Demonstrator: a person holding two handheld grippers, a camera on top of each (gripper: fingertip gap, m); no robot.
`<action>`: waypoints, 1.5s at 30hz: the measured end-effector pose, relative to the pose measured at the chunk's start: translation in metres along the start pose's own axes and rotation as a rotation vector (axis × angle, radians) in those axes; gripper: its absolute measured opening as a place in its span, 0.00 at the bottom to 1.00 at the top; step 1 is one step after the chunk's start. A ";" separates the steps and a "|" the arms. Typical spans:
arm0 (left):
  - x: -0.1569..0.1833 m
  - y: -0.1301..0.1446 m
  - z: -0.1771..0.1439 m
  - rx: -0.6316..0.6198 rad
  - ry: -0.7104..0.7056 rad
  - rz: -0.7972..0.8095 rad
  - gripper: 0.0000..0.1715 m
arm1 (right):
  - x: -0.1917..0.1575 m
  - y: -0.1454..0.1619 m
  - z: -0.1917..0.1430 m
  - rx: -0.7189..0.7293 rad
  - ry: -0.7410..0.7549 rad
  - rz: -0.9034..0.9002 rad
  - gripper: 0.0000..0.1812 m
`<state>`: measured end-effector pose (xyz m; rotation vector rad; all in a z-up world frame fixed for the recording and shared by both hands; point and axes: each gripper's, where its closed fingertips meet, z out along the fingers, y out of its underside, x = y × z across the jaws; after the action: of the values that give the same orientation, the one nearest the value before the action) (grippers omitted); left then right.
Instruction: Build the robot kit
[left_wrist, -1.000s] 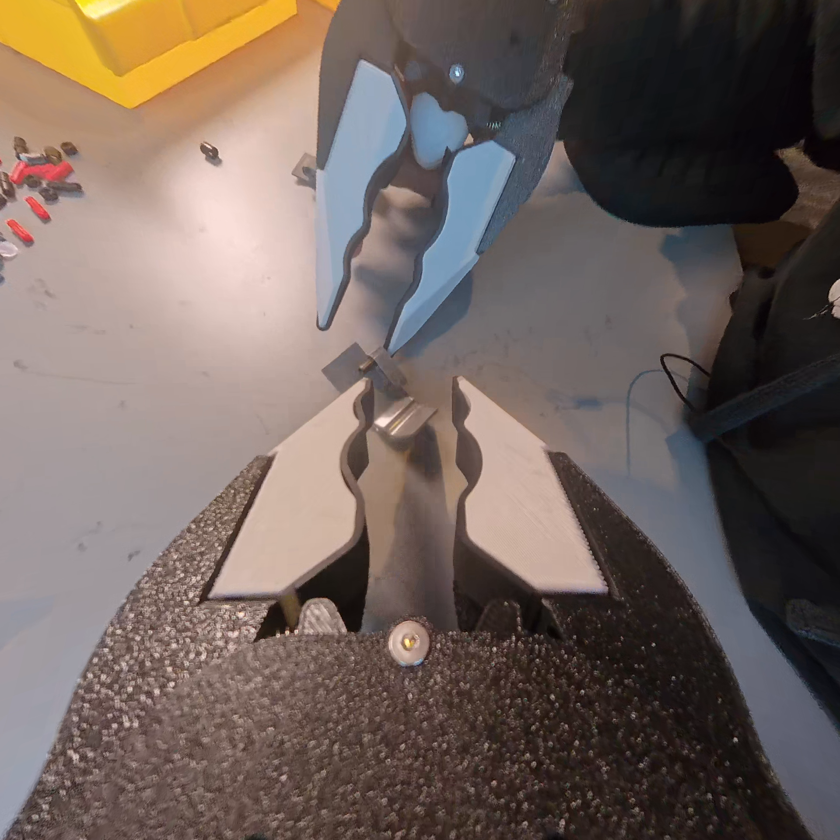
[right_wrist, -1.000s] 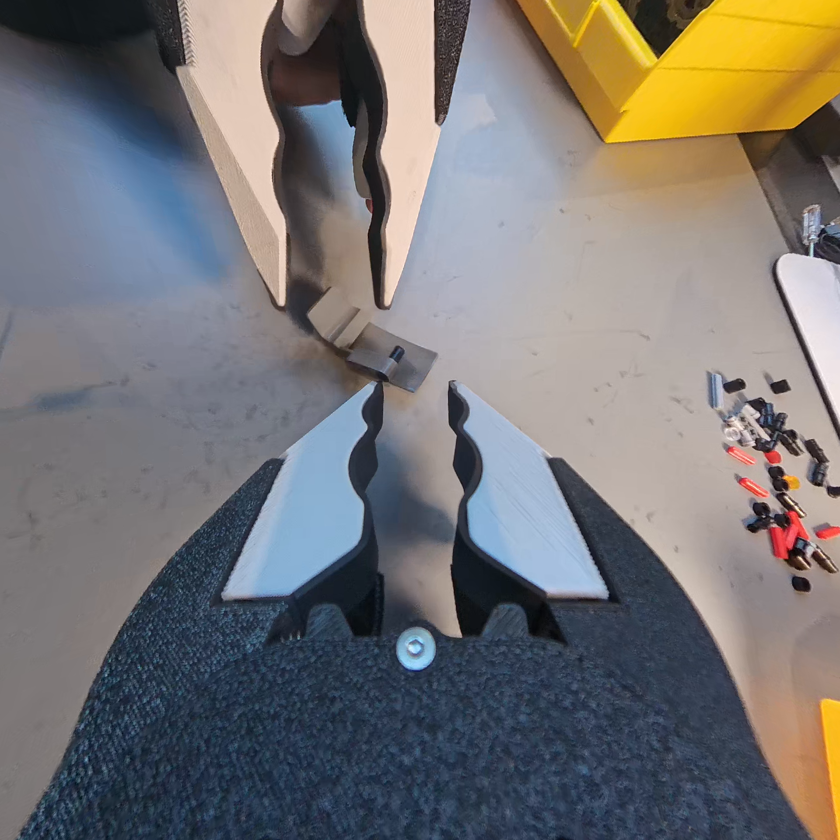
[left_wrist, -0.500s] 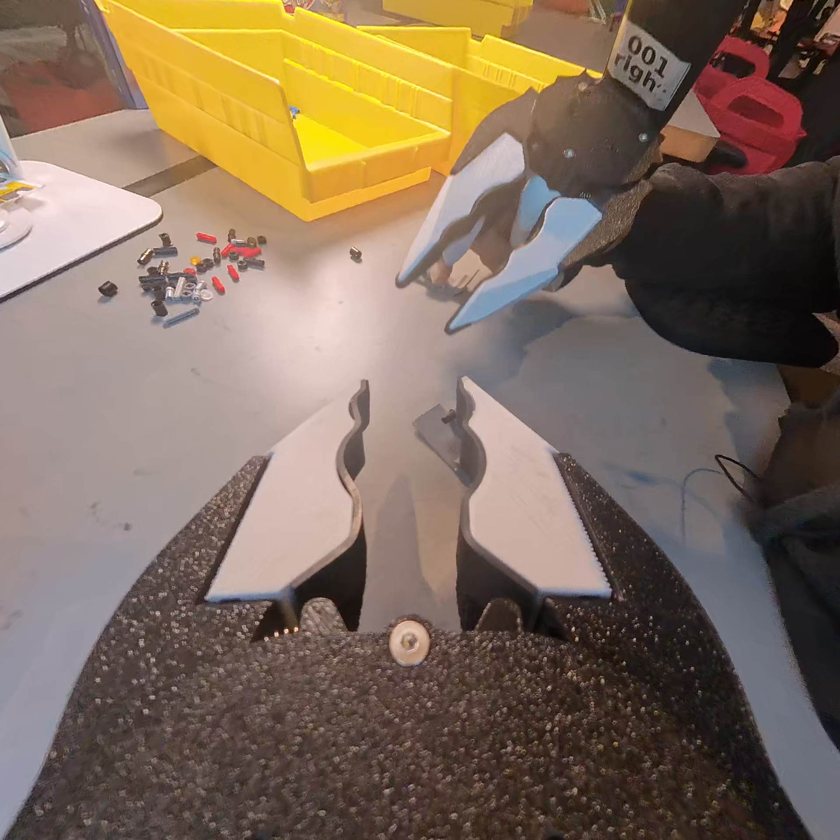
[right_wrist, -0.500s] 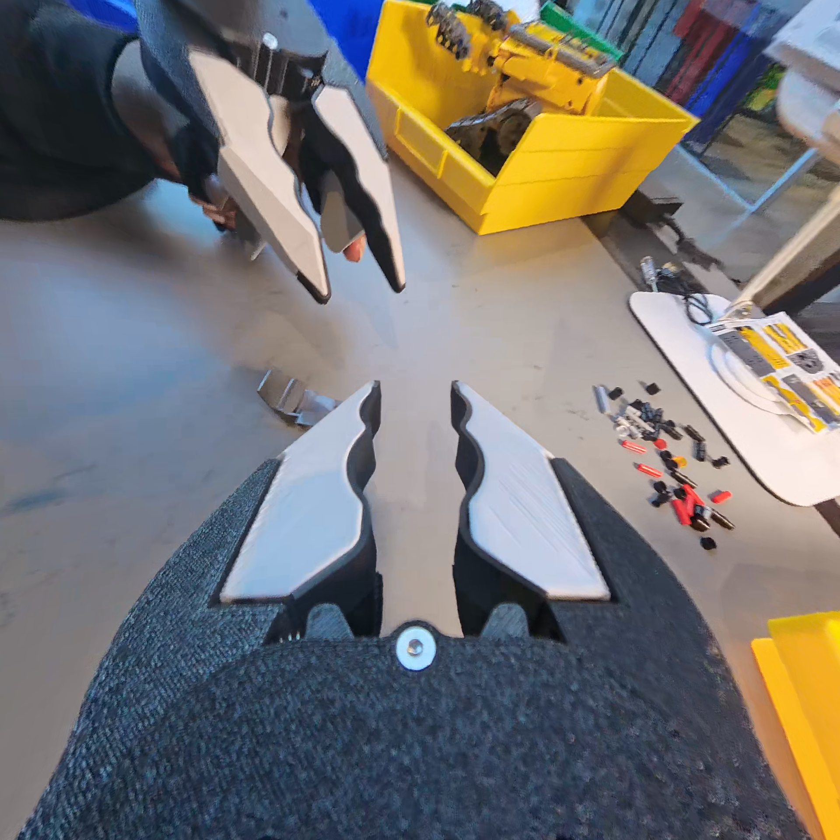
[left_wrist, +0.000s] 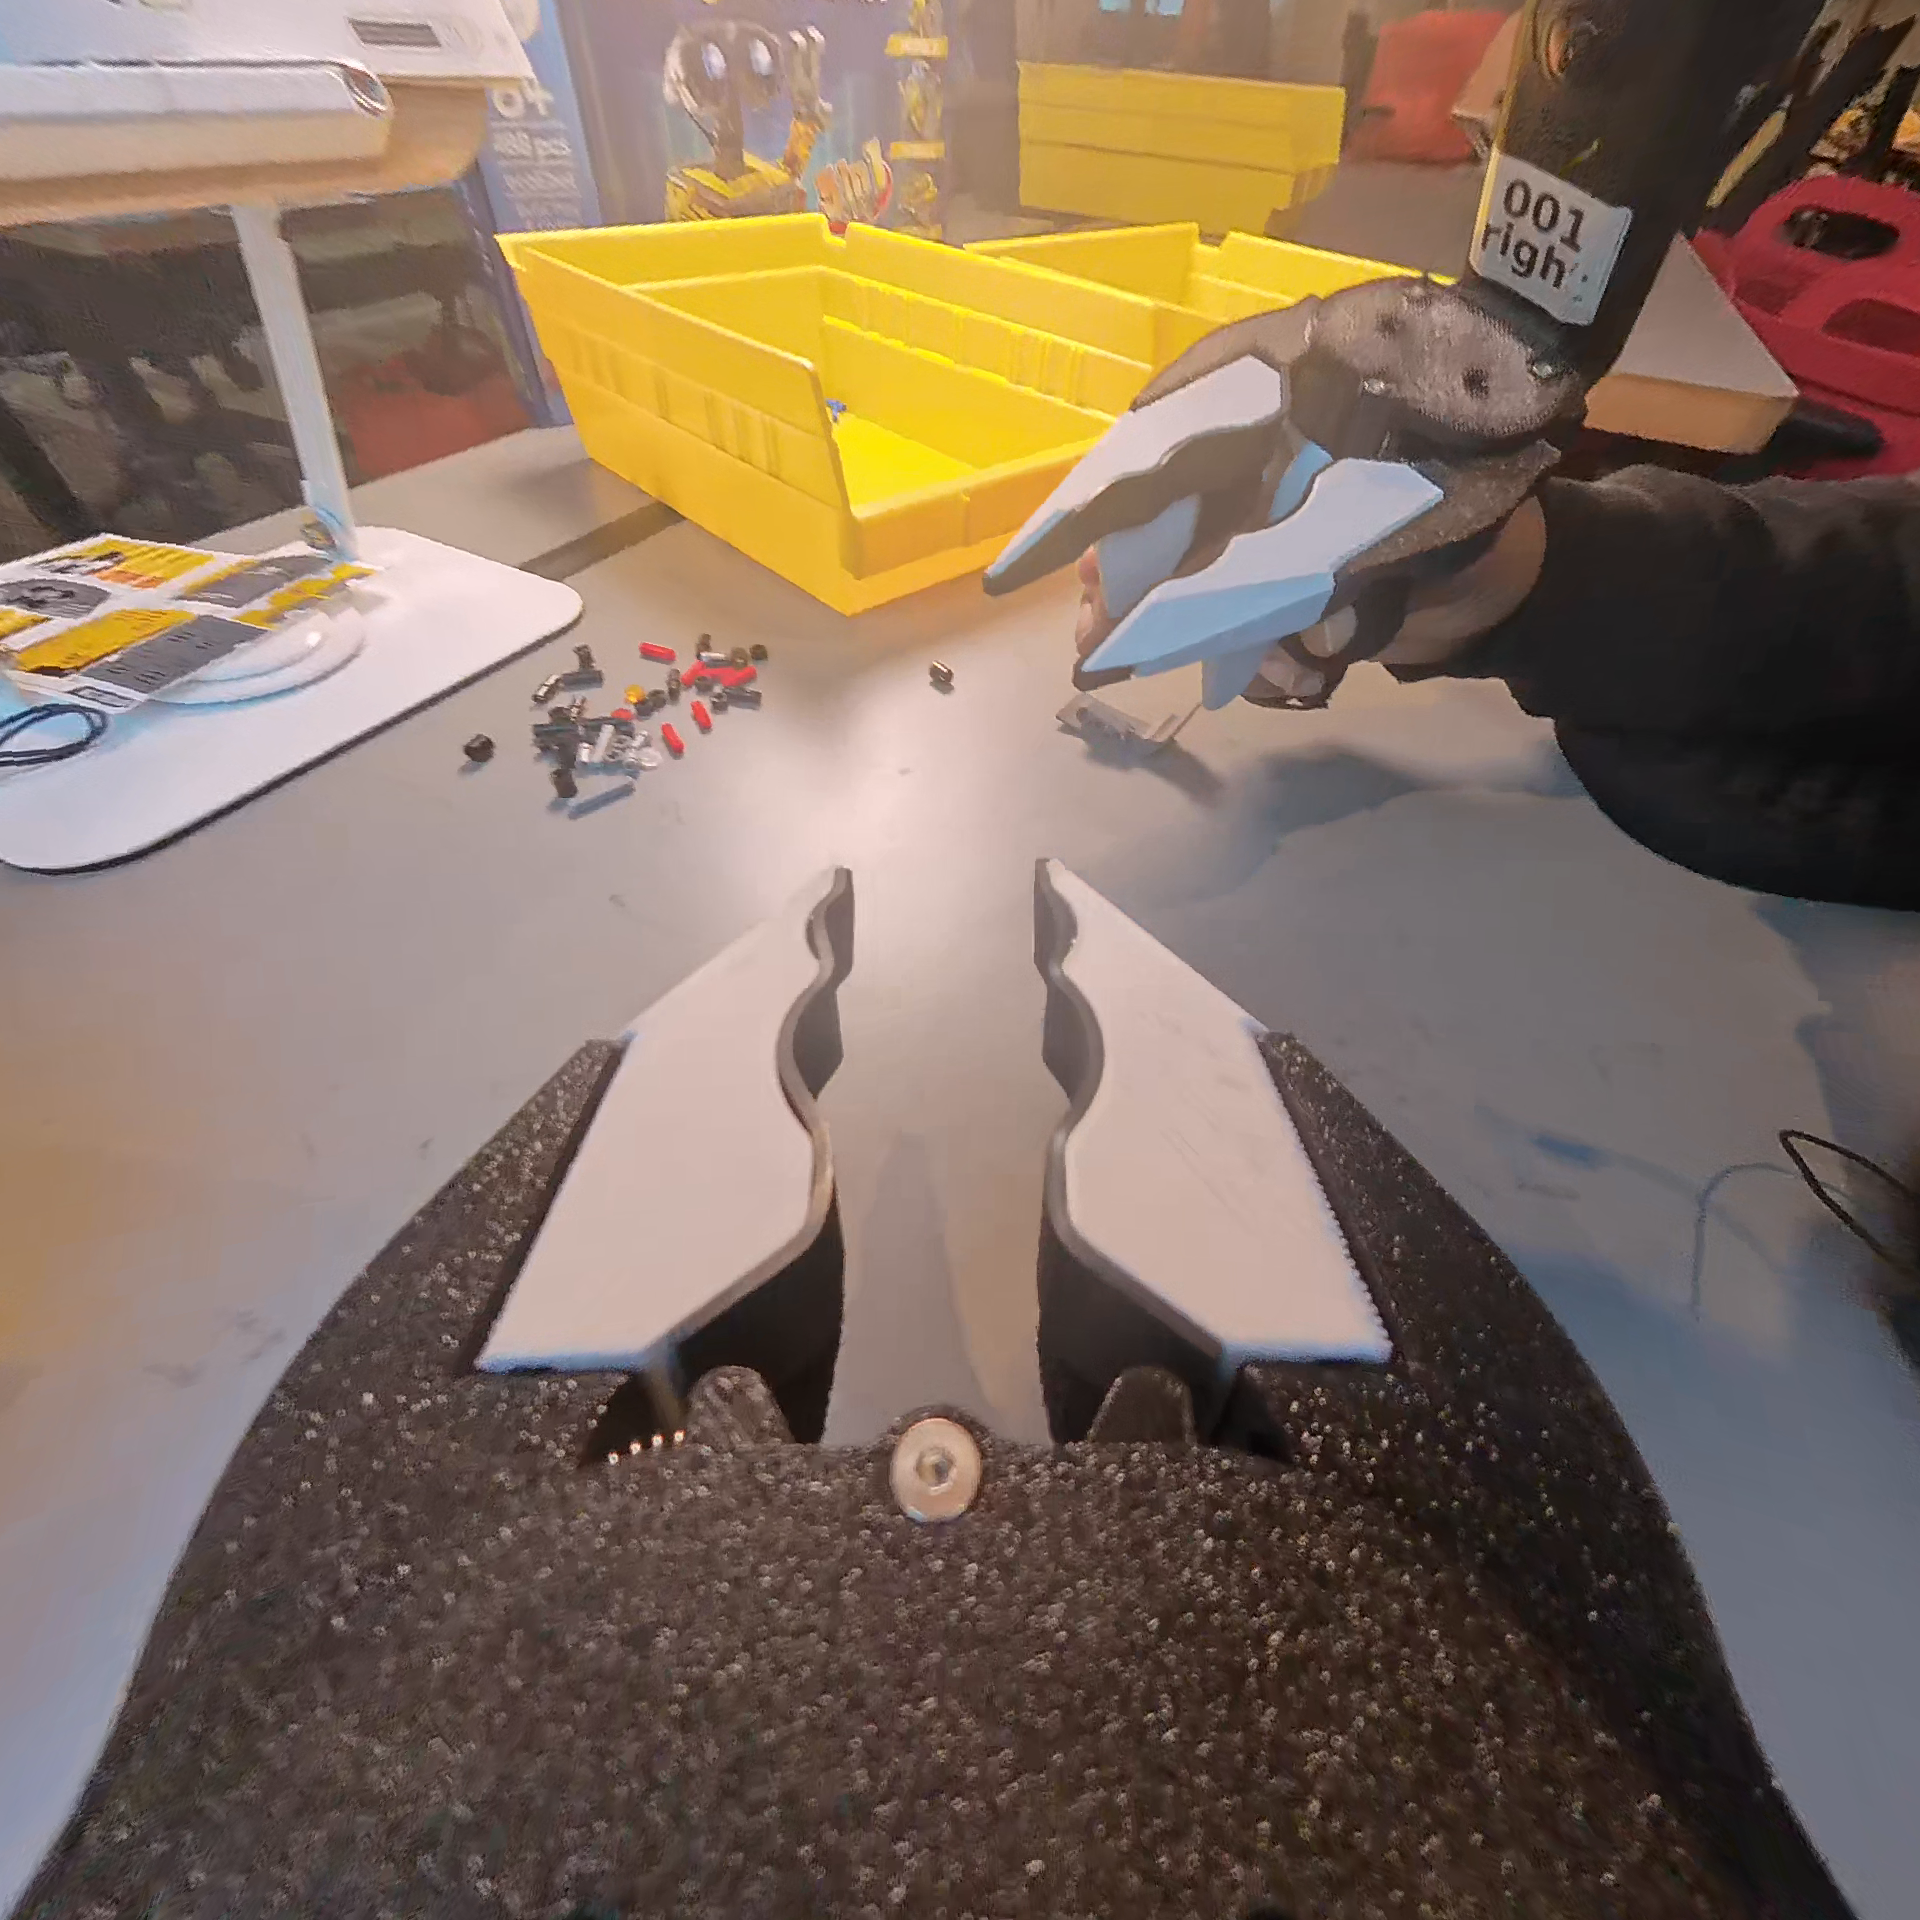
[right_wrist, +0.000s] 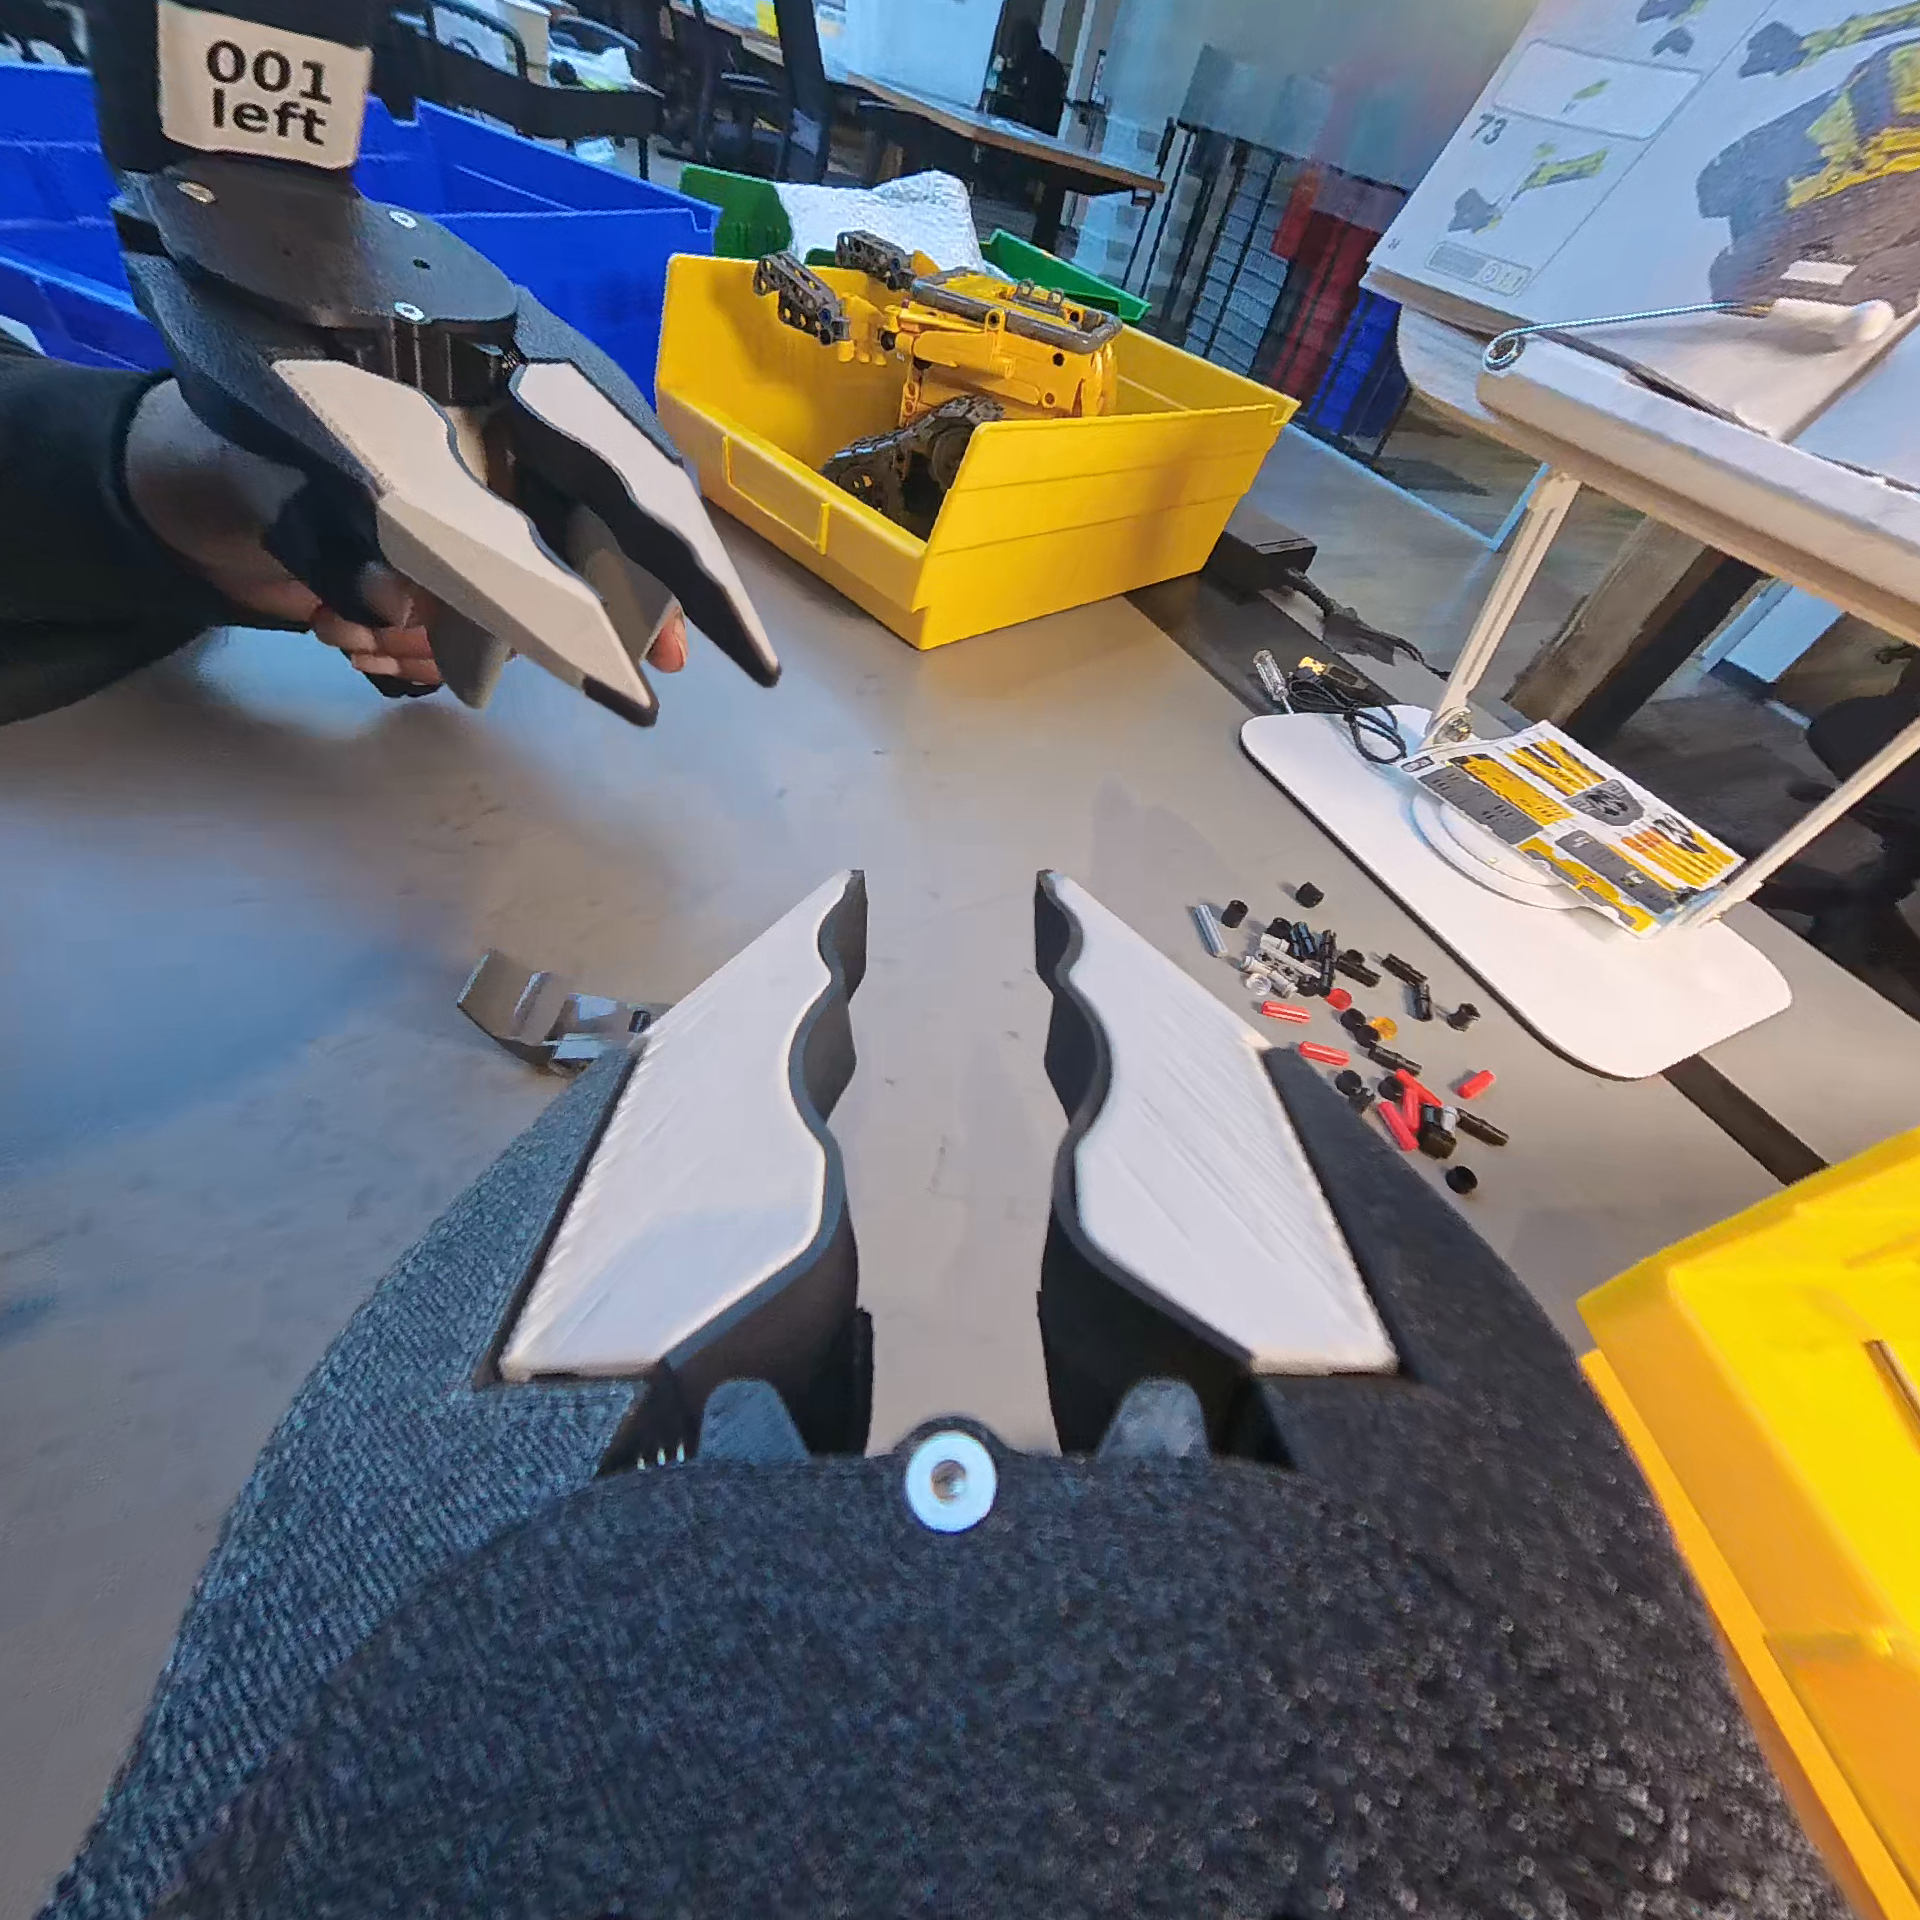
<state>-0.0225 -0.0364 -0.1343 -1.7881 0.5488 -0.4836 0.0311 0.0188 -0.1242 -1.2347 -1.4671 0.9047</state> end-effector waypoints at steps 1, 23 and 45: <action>-0.003 -0.002 -0.002 0.011 -0.014 -0.005 0.21 | 0.001 0.001 0.000 0.001 0.000 0.004 0.18; -0.021 -0.009 -0.007 0.089 -0.093 -0.028 0.23 | -0.002 0.005 0.000 -0.016 0.005 -0.079 0.19; -0.020 -0.014 -0.010 0.101 -0.116 0.036 0.11 | -0.005 0.009 0.001 -0.043 -0.001 -0.078 0.19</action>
<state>-0.0422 -0.0289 -0.1195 -1.6957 0.4665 -0.3736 0.0326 0.0157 -0.1335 -1.1994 -1.5324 0.8258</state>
